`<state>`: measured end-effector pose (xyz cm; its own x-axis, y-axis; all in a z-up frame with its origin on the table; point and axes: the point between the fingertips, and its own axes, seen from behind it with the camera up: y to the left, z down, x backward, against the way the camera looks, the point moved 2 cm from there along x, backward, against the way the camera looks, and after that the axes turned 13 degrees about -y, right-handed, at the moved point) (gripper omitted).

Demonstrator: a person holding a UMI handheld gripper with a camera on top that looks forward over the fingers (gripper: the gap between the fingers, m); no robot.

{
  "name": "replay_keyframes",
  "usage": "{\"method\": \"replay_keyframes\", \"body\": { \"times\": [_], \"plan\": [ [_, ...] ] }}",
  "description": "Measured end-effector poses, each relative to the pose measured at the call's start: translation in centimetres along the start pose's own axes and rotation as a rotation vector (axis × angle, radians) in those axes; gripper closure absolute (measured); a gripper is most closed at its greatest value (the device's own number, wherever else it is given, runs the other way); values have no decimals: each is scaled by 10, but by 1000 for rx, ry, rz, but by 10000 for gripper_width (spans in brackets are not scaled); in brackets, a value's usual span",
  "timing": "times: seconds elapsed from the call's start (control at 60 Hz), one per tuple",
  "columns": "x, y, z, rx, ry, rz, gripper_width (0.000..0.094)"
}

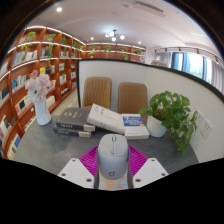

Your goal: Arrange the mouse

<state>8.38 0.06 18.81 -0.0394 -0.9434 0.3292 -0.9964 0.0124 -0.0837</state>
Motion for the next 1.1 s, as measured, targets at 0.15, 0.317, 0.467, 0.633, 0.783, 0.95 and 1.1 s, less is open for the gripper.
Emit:
{"method": "replay_keyframes", "body": {
  "times": [0.15, 0.317, 0.467, 0.633, 0.783, 0.95, 1.1],
  "plan": [
    [-15, 6, 97, -13, 155, -39, 552],
    [-22, 19, 169, -64, 269, -70, 553],
    [-23, 24, 185, -125, 256, -73, 551],
    [-23, 23, 186, -76, 269, -83, 516],
    [-24, 24, 186, -86, 279, -92, 444],
    [-14, 29, 180, -77, 341, -116, 144],
    [6, 31, 121, -91, 270, -127, 91]
  ]
}}
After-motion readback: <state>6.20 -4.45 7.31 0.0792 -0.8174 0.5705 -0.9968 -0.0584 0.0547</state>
